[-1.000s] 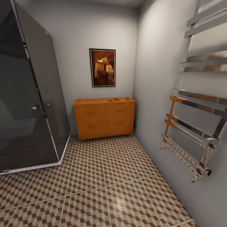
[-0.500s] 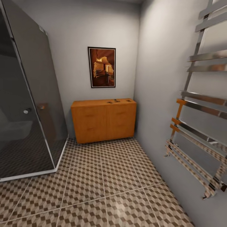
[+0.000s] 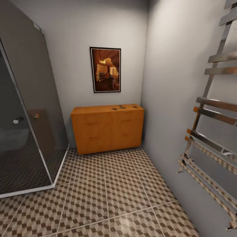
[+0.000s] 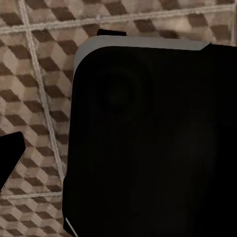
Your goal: Take the four mousetraps from the cabinet in the bathroom and place them on the bathroom floor. Make sure all four end up on the same floor surface, and ensure that at least two of them are either under or directly next to the same bathroom sink.
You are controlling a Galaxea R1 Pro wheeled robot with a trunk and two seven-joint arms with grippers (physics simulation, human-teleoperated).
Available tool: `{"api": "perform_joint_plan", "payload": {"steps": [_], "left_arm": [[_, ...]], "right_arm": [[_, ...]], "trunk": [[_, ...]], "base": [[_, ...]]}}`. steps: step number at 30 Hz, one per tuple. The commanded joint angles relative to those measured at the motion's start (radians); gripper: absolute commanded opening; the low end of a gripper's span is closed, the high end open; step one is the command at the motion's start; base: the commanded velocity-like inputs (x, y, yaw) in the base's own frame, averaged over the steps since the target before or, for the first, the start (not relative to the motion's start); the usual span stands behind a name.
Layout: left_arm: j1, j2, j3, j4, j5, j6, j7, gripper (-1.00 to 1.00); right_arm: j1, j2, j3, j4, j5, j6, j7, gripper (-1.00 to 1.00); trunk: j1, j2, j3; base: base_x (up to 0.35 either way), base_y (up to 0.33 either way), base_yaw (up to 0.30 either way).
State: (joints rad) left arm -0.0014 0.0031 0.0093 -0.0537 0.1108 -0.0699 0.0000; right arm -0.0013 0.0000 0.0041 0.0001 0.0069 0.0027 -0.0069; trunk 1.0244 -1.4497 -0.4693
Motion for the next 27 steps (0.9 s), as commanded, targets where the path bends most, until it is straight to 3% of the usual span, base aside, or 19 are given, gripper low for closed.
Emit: {"api": "perform_joint_plan", "payload": {"steps": [1, 27], "left_arm": [[0.0, 0.0, 0.0, 0.0, 0.009, -0.002, 0.0, 1.0], [0.0, 0.0, 0.0, 0.0, 0.009, -0.002, 0.0, 1.0]], "right_arm": [[0.0, 0.0, 0.0, 0.0, 0.001, 0.0, -0.001, 1.0], [0.0, 0.0, -0.001, 0.0, 0.001, 0.0, -0.001, 1.0]], "trunk": [[0.001, 0.0, -0.001], [0.001, 0.0, -0.001]], "base": [[0.325, 0.0, 0.0], [0.325, 0.0, 0.0]]}}
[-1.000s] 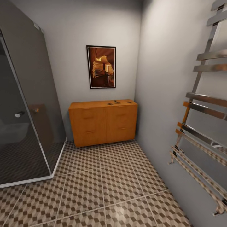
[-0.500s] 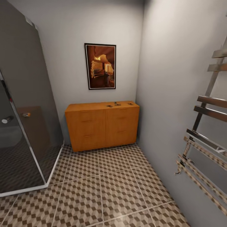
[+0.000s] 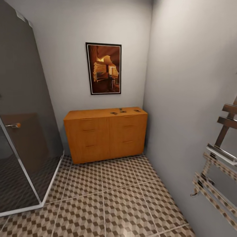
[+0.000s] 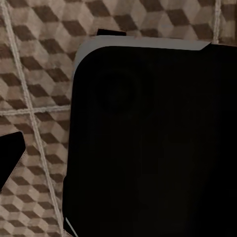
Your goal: Take the four mousetraps from the cabinet in the bathroom and place them on the bathroom floor. Make sure all four end up on the same floor surface, and ensure that at least two of them are either under or directly next to the same bathroom sink.
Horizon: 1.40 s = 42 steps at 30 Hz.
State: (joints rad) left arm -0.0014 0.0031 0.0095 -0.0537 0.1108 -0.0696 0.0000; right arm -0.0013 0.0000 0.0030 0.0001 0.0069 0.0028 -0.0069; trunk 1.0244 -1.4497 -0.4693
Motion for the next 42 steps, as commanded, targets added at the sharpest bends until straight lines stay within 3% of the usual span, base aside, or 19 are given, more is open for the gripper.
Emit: {"api": "perform_joint_plan", "payload": {"steps": [1, 42], "left_arm": [[0.0, 0.0, 0.0, 0.0, 0.009, -0.002, 0.0, 1.0], [0.0, 0.0, 0.0, 0.0, 0.009, -0.002, 0.0, 1.0]], "right_arm": [[0.0, 0.0, 0.0, 0.0, 0.001, 0.0, -0.001, 1.0], [0.0, 0.0, 0.0, 0.0, 0.001, 0.0, -0.001, 1.0]], "trunk": [[0.001, 0.0, -0.001], [0.001, 0.0, -0.001]], "base": [[0.325, 0.0, 0.0], [0.325, 0.0, 0.0]]}}
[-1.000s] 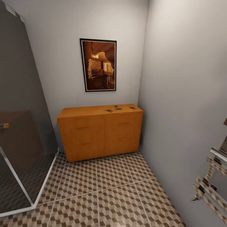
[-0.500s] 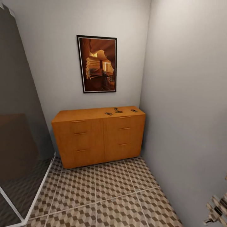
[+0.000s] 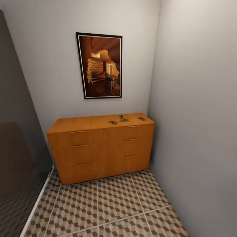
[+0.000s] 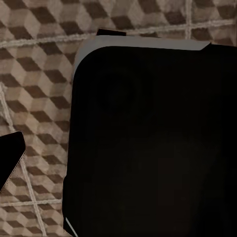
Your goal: Take the four mousetraps from the cabinet in the bathroom and place them on the bathroom floor. Make sure all four end up on the same floor surface, and ensure that at least two of them are either under or directly next to the same bathroom sink.
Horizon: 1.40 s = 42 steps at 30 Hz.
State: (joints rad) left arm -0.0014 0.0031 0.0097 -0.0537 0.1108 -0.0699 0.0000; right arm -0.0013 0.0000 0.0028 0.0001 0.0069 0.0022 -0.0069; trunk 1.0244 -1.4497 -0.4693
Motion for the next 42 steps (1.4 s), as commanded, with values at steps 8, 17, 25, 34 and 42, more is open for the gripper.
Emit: {"api": "perform_joint_plan", "payload": {"steps": [8, 17, 25, 34, 42], "left_arm": [[0.0, 0.0, 0.0, 0.0, 0.009, -0.003, 0.0, 1.0], [0.0, 0.0, 0.001, 0.0, 0.008, -0.007, 0.0, 1.0], [0.0, 0.001, 0.001, 0.0, 0.006, -0.011, 0.0, 1.0], [0.0, 0.0, 0.001, 0.0, 0.004, -0.012, 0.0, 1.0], [0.0, 0.0, 0.001, -0.001, 0.004, -0.013, 0.0, 1.0]], "right_arm": [[0.0, 0.0, 0.0, 0.0, 0.001, 0.0, -0.001, 1.0], [0.0, 0.0, 0.0, 0.0, 0.001, 0.0, -0.001, 1.0], [0.0, 0.0, 0.0, 0.0, 0.001, -0.001, -0.001, 1.0], [0.0, -0.001, -0.003, 0.0, -0.004, 0.0, -0.001, 1.0], [0.0, -0.001, -0.003, 0.0, -0.004, 0.001, -0.001, 1.0]], "trunk": [[0.001, 0.0, -0.001], [0.001, 0.0, -0.001], [0.001, 0.0, -0.001], [0.001, 0.0, -0.001], [0.001, 0.0, -0.001]], "base": [[0.324, 0.0, 0.0], [0.324, 0.0, 0.0], [0.286, 0.0, 0.0], [0.045, 0.0, 0.0], [0.002, 0.0, 0.0]]}}
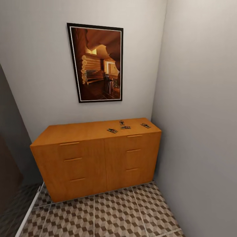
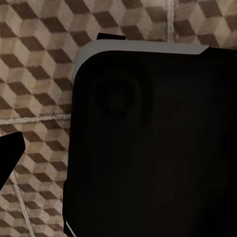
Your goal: Take the four mousetraps from the cabinet in the bathroom and place them on the bathroom floor. Make sure all four end up on the same floor surface, and ensure that at least two of them are either under or directly next to the same bathroom sink.
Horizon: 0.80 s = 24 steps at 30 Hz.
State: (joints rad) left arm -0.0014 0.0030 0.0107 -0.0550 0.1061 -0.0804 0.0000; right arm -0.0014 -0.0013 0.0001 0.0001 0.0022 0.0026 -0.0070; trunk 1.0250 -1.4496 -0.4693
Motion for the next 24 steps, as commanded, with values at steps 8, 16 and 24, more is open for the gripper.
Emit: {"api": "perform_joint_plan", "payload": {"steps": [8, 16, 24], "left_arm": [[0.0, -0.001, 0.0, 0.0, 0.009, -0.002, 0.0, 1.0], [0.0, -0.001, -0.002, 0.0, 0.007, -0.002, 0.0, 1.0], [0.0, -0.004, -0.004, -0.001, 0.003, -0.002, 0.0, 1.0]], "right_arm": [[0.0, -0.003, 0.002, 0.0, 0.002, 0.0, -0.001, 1.0], [0.0, -0.001, 0.002, 0.0, 0.002, -0.001, -0.001, 1.0], [0.0, 0.0, 0.001, 0.0, 0.001, 0.0, -0.001, 1.0]], "trunk": [[0.0, 0.0, -0.001], [0.0, 0.0, -0.001], [0.0, 0.0, -0.001]], "base": [[0.0, 0.0, 0.0], [0.0, 0.0, 0.0], [0.0, 0.0, 0.0]]}}
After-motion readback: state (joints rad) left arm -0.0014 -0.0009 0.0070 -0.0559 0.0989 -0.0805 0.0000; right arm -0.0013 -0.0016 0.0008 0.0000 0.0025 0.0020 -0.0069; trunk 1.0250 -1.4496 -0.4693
